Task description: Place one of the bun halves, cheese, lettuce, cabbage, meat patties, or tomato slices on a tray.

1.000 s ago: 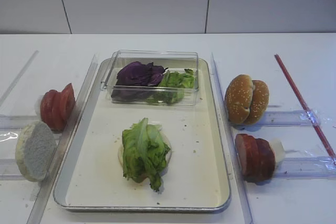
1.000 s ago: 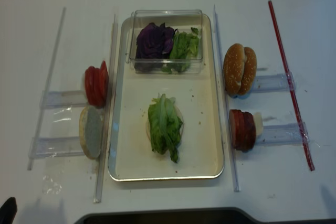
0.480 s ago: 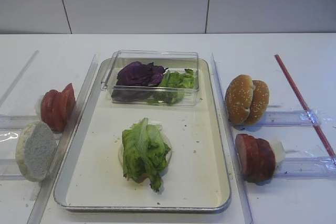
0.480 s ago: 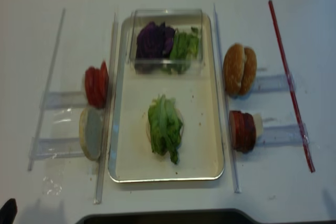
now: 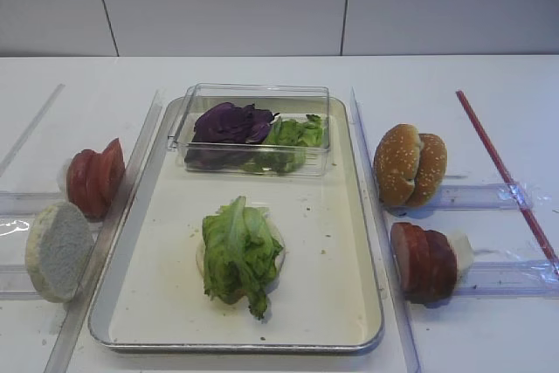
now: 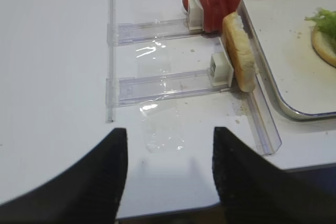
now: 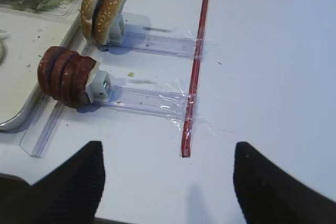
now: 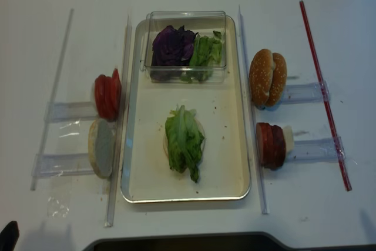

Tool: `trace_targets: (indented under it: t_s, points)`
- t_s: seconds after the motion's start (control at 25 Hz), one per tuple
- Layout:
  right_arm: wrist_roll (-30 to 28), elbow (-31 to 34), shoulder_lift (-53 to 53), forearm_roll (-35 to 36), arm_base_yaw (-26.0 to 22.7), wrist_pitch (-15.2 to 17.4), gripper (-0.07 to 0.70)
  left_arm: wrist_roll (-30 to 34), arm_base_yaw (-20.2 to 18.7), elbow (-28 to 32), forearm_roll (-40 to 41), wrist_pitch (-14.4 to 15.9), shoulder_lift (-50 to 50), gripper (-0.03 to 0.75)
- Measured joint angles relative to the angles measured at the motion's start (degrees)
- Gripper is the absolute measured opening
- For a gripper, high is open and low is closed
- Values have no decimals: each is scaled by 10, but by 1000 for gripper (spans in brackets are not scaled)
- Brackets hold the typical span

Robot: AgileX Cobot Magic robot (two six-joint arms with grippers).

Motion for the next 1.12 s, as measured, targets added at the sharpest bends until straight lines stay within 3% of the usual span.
trace_targets:
  t_s: [0.44,0.68,1.12]
  points:
    - [0,0,0,0,-3,0,524,0,0,0,0,0,0,352]
    - [0,0,0,1,-67,0,524,0,0,0,0,0,0,352]
    - [0,0,0,1,-74,0,524,0,0,0,0,0,0,352]
